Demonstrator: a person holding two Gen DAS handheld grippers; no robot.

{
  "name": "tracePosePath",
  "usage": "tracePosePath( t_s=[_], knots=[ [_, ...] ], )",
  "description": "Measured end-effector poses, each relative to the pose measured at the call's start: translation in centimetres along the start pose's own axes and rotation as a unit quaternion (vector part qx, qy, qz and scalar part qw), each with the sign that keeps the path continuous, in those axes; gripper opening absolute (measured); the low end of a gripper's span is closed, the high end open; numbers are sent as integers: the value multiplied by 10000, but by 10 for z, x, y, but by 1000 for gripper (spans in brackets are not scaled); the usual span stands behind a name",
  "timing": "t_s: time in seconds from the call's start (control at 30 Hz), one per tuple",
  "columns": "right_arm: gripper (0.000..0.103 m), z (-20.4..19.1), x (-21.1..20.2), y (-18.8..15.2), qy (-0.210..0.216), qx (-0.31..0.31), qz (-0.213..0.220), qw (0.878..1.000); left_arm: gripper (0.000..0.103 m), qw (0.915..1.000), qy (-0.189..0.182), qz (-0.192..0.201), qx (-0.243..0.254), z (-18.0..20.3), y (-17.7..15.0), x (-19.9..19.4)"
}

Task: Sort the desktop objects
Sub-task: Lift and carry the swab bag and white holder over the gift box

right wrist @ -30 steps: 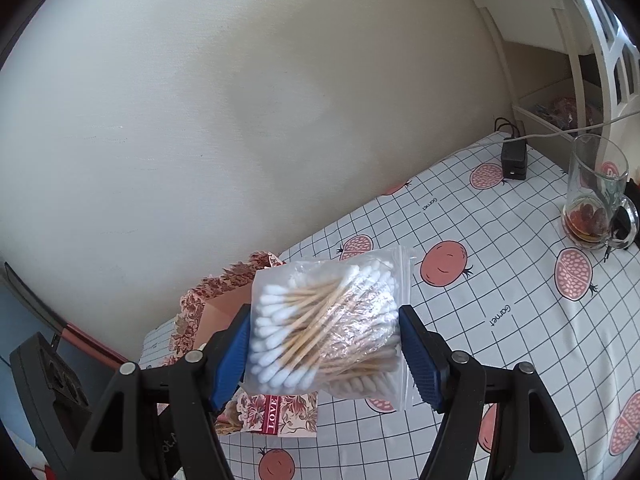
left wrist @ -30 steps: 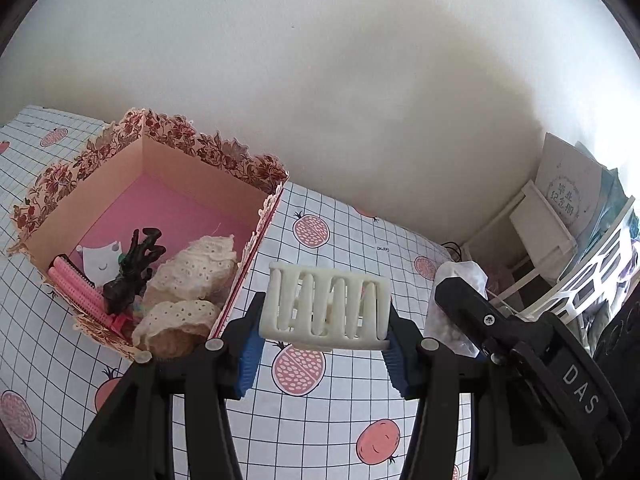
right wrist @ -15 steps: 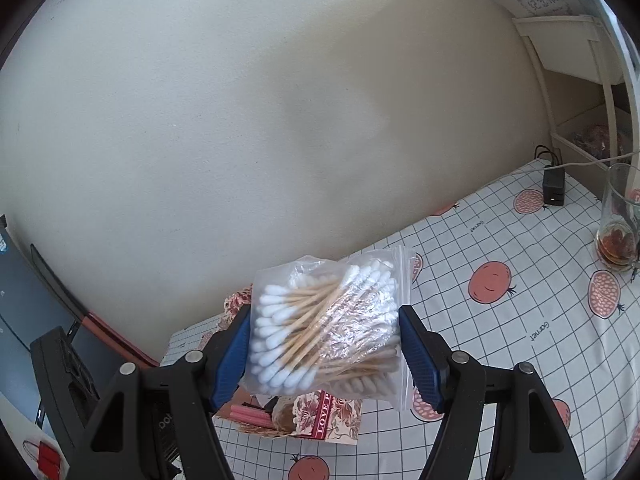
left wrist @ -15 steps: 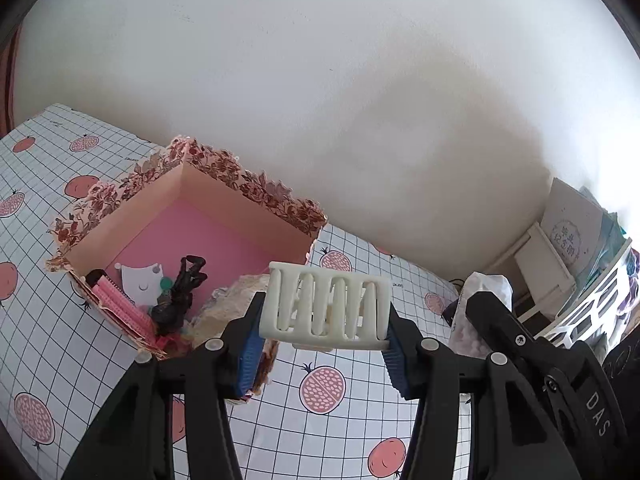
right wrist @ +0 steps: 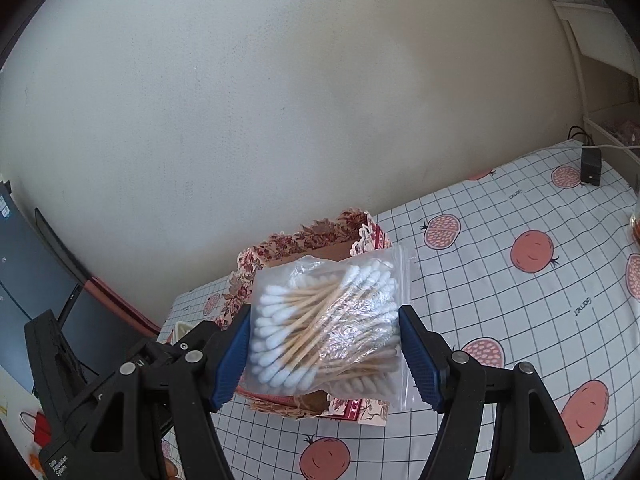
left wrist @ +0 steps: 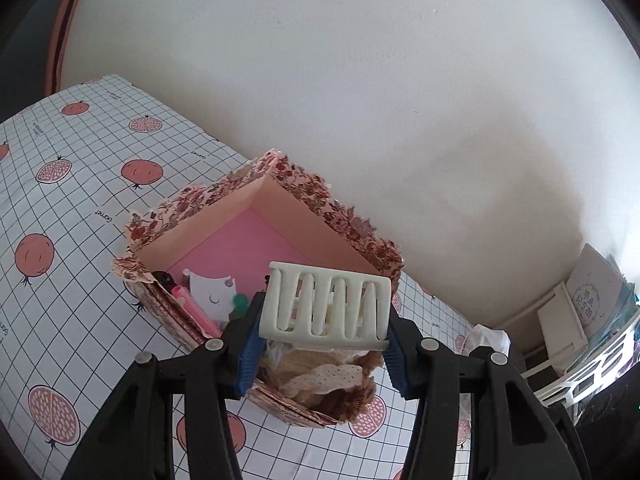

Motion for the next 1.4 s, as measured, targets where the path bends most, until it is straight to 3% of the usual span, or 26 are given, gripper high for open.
tracePosePath(
  t_s=[0.37, 0.57, 0.97, 1.4],
  knots=[
    [73, -27, 31, -27, 193, -196, -317, 9991, 54, 9989, 164, 298, -307, -42, 16, -5],
    [73, -33, 36, -30, 212, -232, -301, 9991, 54, 9981, -37, 518, -316, -47, 22, -11],
    [75, -47, 53, -40, 235, -417, -289, 9984, 54, 9992, 8, 169, -358, -61, 10, 13],
    [81, -43, 57, -41, -49, -318, -198, 9993, 54, 9994, -31, 175, -299, -61, 9, 16]
  ],
)
Point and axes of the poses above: each gripper's, at about its wrist camera, not at the fingertips, and x roughly the way its jaws point, z to its right, y to its top, the point moved 3 cm from there along x, roughly the way its jaws point, and after that the axes turned 6 degrees about -y, right-handed, at the moved point
